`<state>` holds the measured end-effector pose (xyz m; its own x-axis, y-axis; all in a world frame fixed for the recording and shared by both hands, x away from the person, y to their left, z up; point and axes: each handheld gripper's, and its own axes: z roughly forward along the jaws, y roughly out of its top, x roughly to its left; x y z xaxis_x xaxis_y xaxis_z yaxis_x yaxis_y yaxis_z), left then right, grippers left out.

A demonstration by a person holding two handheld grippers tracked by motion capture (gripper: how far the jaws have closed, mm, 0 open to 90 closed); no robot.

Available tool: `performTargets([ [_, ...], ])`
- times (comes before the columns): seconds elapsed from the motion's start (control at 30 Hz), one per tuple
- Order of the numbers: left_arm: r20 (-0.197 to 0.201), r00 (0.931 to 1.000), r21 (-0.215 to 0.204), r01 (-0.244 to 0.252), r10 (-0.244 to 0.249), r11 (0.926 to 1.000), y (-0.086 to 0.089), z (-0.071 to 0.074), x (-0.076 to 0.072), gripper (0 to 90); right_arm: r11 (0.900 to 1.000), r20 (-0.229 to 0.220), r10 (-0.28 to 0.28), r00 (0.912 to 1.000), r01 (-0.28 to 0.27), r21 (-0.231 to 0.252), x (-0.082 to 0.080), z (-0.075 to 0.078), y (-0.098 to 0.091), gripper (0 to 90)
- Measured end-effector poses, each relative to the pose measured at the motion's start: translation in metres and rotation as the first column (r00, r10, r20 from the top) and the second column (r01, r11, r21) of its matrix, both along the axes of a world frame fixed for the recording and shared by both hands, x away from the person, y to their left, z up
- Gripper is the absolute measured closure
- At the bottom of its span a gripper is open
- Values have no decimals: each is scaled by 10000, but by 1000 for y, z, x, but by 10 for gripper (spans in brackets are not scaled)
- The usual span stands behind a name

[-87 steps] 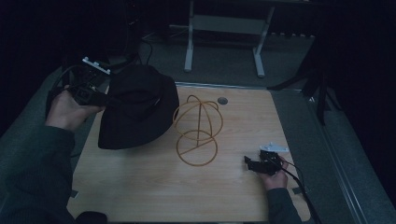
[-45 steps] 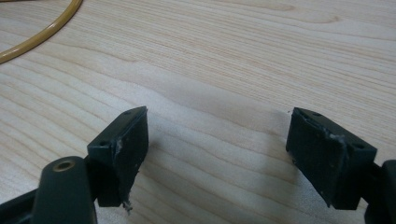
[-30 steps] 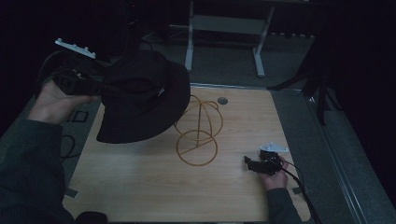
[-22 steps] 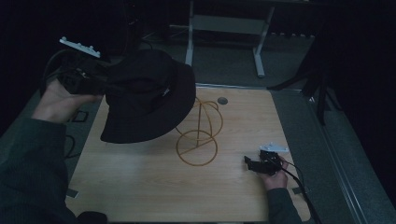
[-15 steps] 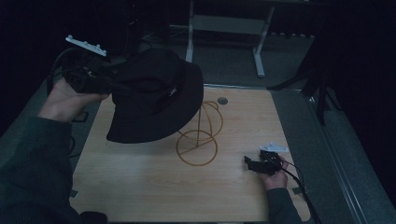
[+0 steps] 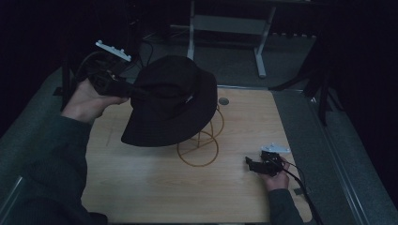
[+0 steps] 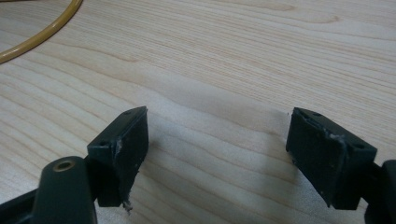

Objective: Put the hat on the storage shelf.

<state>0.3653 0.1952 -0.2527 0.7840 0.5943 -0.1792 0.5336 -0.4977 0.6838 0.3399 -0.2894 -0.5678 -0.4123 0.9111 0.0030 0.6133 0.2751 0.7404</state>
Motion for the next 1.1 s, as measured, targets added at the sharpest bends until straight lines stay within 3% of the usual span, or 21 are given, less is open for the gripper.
performTargets([
  [0.2, 43, 9997, 271, 242, -244, 9993, -18, -6, 3, 861, 10000, 0, 0, 10000, 0, 2, 0, 0, 0, 208],
  [0.53, -170, 9972, 76, 724, -723, 9973, -40, -18, 7, 859, 10000, 2, 3, 10000, -3, 0, 0, 0, 0, 209],
  [0.7, -208, 9951, 307, 978, -972, 9947, -53, -25, 4, 855, 10000, 7, 5, 10000, -5, -5, 0, 0, 0, 208],
  [1.1, -381, 9944, 686, 1010, -986, 9925, -73, -43, 9, 782, 10000, 6, 5, 10000, -5, -5, 0, 0, 0, 208],
])
